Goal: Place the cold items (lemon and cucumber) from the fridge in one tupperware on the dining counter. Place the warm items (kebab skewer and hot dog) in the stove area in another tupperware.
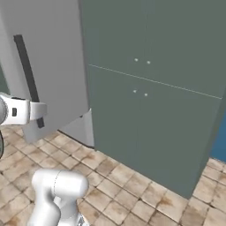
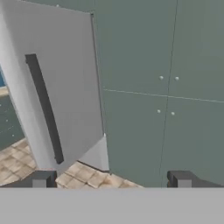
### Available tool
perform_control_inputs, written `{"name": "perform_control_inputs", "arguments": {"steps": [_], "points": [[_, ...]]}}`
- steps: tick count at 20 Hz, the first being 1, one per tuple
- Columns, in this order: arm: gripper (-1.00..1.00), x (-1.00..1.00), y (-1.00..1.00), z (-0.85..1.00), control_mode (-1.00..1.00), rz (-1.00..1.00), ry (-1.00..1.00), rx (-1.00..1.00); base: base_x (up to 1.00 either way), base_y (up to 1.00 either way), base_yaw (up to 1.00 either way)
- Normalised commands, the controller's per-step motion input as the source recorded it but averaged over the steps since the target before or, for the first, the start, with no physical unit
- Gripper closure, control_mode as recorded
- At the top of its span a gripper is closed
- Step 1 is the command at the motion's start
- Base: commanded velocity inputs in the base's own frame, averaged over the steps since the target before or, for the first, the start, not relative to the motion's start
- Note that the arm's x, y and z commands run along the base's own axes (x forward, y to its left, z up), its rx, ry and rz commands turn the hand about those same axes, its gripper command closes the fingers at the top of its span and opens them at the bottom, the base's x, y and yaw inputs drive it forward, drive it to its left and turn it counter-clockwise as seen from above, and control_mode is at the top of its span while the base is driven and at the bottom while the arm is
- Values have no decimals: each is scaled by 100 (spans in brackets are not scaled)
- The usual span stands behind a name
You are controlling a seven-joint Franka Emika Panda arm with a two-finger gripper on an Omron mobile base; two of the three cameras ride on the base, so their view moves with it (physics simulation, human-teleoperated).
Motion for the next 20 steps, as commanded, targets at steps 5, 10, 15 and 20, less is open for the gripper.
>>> {"name": "perform_control_inputs", "arguments": {"steps": [5, 10, 15, 20], "points": [[-100, 0, 0, 0, 100, 0, 0, 0, 2, 72, -14], [-100, 0, 0, 0, 100, 0, 0, 0, -24, 95, 1], [-100, 0, 0, 0, 100, 0, 0, 0, -45, 81, 21], [-100, 0, 0, 0, 100, 0, 0, 0, -19, 98, 25]]}}
